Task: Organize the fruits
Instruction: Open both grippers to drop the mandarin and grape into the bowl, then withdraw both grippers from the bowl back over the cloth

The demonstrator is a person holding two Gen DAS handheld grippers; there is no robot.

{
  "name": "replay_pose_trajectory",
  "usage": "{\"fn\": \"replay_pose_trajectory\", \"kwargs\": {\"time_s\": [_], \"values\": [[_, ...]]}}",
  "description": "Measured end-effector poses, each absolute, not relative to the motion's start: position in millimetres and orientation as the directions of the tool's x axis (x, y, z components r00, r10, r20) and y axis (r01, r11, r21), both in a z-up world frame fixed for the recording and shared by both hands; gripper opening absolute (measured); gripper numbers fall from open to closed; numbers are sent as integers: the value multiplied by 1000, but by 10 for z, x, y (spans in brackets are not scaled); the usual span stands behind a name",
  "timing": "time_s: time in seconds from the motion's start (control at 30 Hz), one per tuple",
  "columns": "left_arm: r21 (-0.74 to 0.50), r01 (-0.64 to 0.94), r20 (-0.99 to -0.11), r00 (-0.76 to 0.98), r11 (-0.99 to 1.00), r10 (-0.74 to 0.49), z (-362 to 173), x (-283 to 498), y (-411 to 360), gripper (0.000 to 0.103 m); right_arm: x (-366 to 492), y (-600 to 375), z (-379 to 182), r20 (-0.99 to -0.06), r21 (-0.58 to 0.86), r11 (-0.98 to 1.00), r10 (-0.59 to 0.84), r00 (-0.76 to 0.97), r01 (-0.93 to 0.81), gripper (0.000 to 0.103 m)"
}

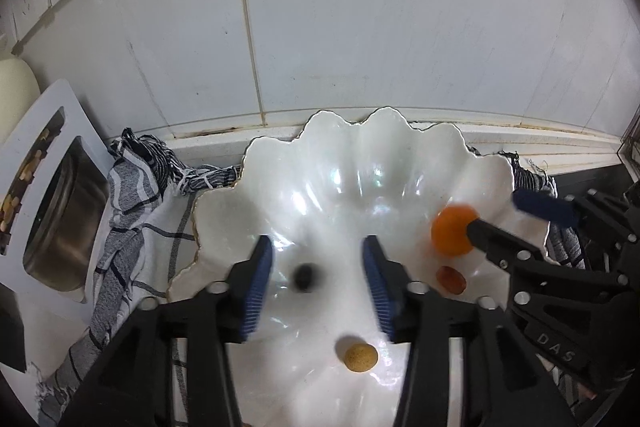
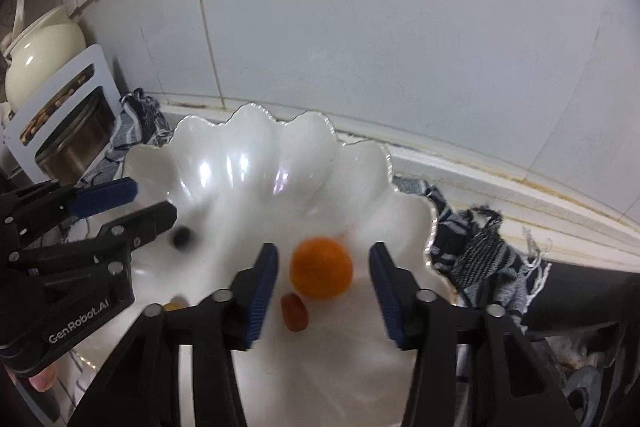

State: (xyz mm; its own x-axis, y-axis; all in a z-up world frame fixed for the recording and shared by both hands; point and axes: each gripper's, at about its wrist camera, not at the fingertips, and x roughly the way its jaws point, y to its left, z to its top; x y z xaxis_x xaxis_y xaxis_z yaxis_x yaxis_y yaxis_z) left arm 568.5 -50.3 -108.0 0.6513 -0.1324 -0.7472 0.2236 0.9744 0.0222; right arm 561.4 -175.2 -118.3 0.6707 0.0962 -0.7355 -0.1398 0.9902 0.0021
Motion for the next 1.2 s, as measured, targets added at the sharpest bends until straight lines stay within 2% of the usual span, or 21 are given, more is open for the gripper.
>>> {"fn": "replay_pose_trajectory", "kwargs": {"time_s": [0.13,0.33,0.43,0.7,0.83,1.0,1.2], "values": [[21,222,-738,661,975,-135,-1018,5605,-479,63,5521,-1790,-1096,-715,-20,993,66,696,-115,54],[61,218,-696,708,974,-115,-787,5292,-506,74,5255,-1856,-919,-678,-26,995,57,733,-101,54],[75,205,-667,738,976,-104,-652,5100,-513,82,5110,-1885,-833,-655,-11,994,73,752,-106,54],[52,158,-619,780,986,-92,-349,4689,-422,88,4714,-1962,-621,-620,4,995,84,780,-104,54],[47,157,-587,804,986,-100,-198,4451,-363,92,4478,-1997,-466,-582,-1,996,72,810,-89,63],[85,159,-533,841,984,-90,-48,4143,-335,96,4162,-1991,-263,-520,-31,997,45,853,-71,65],[95,174,-481,870,980,-108,97,3781,-252,96,3779,-1958,-123,-474,-25,998,37,880,-55,66]]}}
